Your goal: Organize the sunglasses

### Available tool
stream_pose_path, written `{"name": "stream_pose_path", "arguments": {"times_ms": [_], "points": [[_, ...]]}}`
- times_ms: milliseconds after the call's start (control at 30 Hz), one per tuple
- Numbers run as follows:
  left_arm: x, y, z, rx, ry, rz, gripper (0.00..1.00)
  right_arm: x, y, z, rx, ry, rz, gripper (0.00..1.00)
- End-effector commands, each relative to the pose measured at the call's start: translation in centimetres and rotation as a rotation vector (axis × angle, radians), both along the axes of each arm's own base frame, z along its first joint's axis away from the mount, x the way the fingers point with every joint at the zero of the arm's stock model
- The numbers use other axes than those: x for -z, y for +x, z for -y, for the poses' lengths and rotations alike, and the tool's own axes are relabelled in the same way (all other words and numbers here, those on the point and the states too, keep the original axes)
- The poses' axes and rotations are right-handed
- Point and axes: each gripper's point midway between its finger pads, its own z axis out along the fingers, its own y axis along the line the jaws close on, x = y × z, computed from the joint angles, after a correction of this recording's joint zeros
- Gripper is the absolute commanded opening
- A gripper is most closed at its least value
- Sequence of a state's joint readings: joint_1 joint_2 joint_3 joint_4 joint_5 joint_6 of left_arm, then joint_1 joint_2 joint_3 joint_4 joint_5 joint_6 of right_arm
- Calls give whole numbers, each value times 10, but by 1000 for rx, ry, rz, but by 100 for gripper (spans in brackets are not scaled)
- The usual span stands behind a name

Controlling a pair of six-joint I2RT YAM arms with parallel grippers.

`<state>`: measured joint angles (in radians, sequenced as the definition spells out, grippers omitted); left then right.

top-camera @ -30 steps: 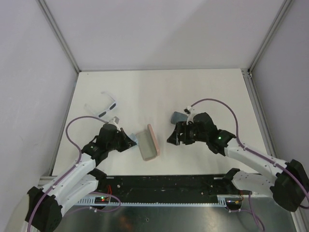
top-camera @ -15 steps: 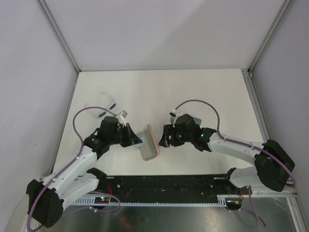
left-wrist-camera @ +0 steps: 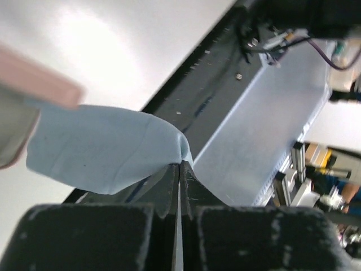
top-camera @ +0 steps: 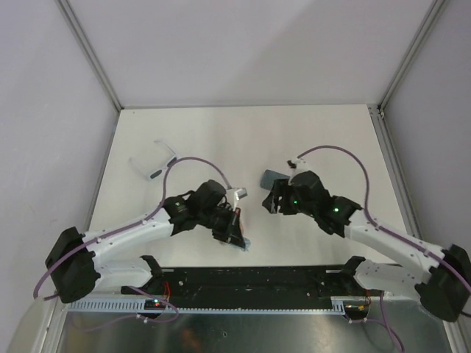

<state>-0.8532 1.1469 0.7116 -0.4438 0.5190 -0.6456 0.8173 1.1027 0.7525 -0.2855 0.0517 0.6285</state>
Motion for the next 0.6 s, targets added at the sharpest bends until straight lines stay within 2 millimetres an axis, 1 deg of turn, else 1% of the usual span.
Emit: {"name": "stream_pose_path", "arguments": {"times_ms": [0, 33, 67, 100, 133, 200, 267, 333, 367, 400, 433, 467, 500, 533, 567], "points": [[-31, -17, 34, 163, -59, 50, 0, -14, 6, 51, 175, -17, 49, 64], [-35, -14, 42, 171, -60, 64, 0, -13, 6, 60, 199, -15, 49, 64], [-43, -9, 51, 175, -70, 82, 0, -15, 5, 67, 215, -4, 52, 64], [-44, -3, 60, 177, -68, 91, 0, -14, 4, 75, 235, -7, 47, 64], [-51, 4, 69, 178, -82, 107, 0, -14, 3, 81, 246, -3, 45, 64], [-56, 12, 91, 198, -107, 105, 0, -12, 1, 92, 268, -14, 36, 64], [-65, 16, 109, 227, -145, 107, 0, -10, -2, 101, 293, -31, 31, 65], [-58, 25, 124, 237, -141, 102, 4, -9, -5, 110, 317, -46, 29, 68], [-53, 32, 128, 225, -128, 104, 12, -8, -6, 114, 328, -55, 27, 70], [-41, 44, 130, 194, -101, 105, 35, -8, -7, 118, 339, -62, 28, 73], [-31, 57, 127, 154, -74, 107, 54, -7, -9, 121, 346, -71, 24, 75], [-19, 70, 123, 111, -41, 115, 69, -5, -10, 123, 352, -77, 20, 76], [-10, 84, 117, 70, -20, 124, 77, -3, -12, 124, 355, -85, 10, 77], [-3, 95, 111, 36, -6, 136, 82, 1, -13, 126, 355, -95, -1, 77], [1, 108, 104, -2, 3, 145, 84, 4, -15, 127, 356, -102, -10, 77]]}}
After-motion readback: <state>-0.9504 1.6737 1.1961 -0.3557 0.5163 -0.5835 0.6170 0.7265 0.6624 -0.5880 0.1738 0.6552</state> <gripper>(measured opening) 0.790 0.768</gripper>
